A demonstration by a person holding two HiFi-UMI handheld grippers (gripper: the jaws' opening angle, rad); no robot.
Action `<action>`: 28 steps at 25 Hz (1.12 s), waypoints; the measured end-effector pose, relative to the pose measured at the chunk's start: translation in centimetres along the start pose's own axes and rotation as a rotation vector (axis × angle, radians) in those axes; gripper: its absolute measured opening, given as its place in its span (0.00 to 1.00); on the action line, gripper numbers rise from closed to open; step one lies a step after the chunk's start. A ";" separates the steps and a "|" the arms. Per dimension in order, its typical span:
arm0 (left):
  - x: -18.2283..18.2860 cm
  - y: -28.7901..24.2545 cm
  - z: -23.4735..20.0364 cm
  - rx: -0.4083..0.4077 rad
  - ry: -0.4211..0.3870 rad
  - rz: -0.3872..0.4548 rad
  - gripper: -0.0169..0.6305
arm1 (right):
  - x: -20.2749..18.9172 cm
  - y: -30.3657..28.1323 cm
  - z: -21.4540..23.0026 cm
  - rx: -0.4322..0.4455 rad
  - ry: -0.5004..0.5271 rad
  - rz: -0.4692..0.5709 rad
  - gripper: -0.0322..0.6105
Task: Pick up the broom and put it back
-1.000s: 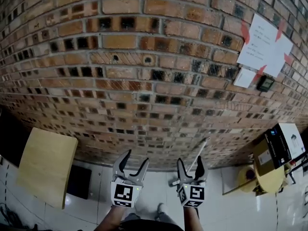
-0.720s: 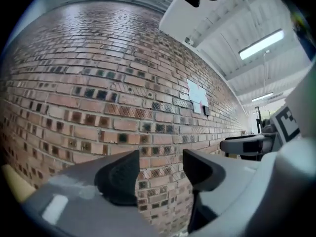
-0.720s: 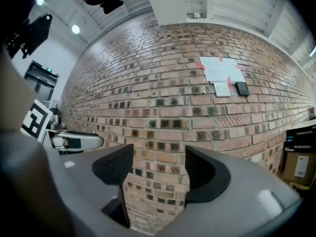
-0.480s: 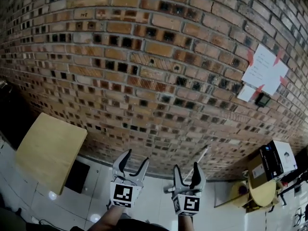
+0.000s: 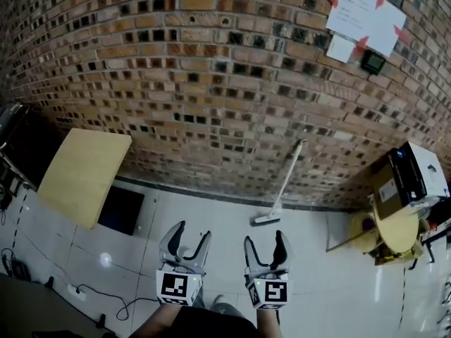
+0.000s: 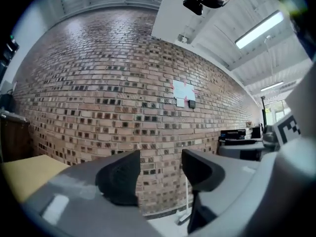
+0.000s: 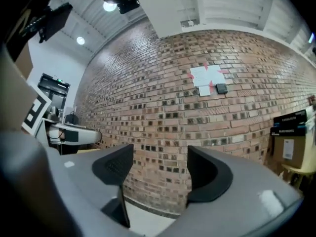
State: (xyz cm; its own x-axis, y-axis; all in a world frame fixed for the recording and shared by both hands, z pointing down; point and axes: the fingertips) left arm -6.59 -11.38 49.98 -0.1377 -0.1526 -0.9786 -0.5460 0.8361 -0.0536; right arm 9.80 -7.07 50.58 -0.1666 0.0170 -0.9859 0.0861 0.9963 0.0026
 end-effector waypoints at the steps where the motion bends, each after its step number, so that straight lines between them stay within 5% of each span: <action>1: -0.7 1.2 0.8 0.003 -0.017 -0.017 0.44 | -0.1 1.4 0.0 -0.001 -0.013 0.000 0.57; 10: 6.1 4.3 3.5 -0.051 -0.075 0.093 0.44 | 6.7 6.5 2.4 -0.121 0.077 0.076 0.57; 18: 9.0 7.6 0.8 -0.066 -0.089 0.153 0.44 | 11.7 7.2 -1.7 -0.092 -0.019 0.178 0.57; 23: 7.7 8.4 -3.4 -0.014 -0.056 0.089 0.44 | 10.4 4.0 -4.3 -0.114 0.153 -0.003 0.56; 28: 7.3 9.6 -5.6 0.018 -0.067 0.075 0.44 | 9.3 3.7 -5.7 -0.122 0.109 -0.038 0.56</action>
State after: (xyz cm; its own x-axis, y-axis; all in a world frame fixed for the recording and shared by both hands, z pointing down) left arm -17.43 -7.44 43.49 -0.1212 -0.0541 -0.9911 -0.5210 0.8534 0.0171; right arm 2.96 -2.73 42.42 -0.2737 -0.0183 -0.9617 -0.0412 0.9991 -0.0072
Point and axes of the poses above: the fingertips, and each gripper's own axes: y backward along the fingers, z to its right, x out of its top, and after that the axes turned 11 degrees about y, right-handed
